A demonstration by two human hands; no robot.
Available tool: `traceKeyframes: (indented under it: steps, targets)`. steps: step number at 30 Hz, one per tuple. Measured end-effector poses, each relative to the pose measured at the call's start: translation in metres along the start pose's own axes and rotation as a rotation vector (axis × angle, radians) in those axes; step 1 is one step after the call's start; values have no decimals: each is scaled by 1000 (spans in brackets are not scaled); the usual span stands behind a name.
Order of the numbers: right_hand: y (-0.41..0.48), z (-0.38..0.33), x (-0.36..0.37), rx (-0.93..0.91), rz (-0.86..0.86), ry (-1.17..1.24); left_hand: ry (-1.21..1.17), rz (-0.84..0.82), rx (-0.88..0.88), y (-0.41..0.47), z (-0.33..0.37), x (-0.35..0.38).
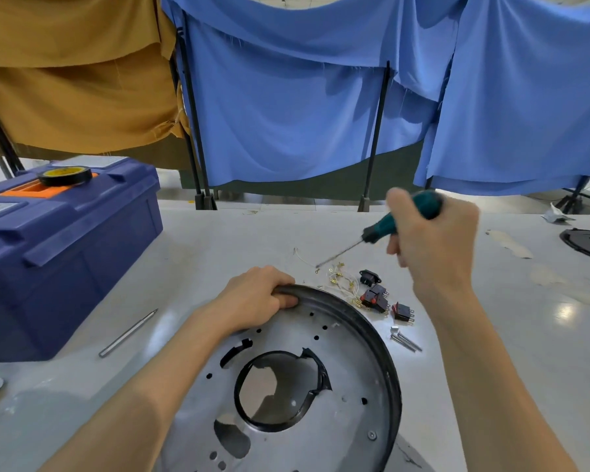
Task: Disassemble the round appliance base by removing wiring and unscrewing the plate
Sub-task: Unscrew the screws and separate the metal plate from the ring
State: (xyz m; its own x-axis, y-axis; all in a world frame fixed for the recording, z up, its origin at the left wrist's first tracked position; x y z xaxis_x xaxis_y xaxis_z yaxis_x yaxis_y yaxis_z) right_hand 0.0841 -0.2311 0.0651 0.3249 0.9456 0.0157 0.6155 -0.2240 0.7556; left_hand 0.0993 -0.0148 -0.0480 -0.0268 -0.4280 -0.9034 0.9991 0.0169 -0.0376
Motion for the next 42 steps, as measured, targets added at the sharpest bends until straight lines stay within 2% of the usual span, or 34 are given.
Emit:
traceKeyframes:
  steps: [2,5,11,17,22,29,34,42]
  targets:
    - [3,14,-22,89,175,37,-72,42,19,1,-5,-11]
    - [1,33,-36,188,283,36,-288,74,51,2,-13,-26]
    - [-7,60,-32,328,253,0,-802,100,17,-2,-40,-43]
    - [-14,73,-19,410,178,2,-1000,79,-60,-2,-59,-44]
    - [-18,75,-13,427,146,-11,-992,101,-109,-1,-67,-44]
    - [-19,76,-13,418,132,-23,-952,114,-72,3,-62,-42]
    - [-16,74,-14,400,98,-43,-560,113,-23,12,-35,-32]
    - [-14,80,-22,438,171,3,-76,129,-123,15,-30,-21]
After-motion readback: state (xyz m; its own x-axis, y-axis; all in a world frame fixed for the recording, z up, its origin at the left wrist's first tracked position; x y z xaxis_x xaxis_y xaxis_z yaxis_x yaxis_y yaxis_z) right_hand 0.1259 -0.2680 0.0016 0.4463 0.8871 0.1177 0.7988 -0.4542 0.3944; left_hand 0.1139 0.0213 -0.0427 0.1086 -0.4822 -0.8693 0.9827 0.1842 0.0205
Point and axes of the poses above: each hand's wrist, its own y-axis towards the middle knuckle, its own x-axis out of the palm, z = x × y, the point moved 9 cm from there along y, towards the middle knuckle, and after that the axes turned 13 degrees about -x, right-handed, at the moved point
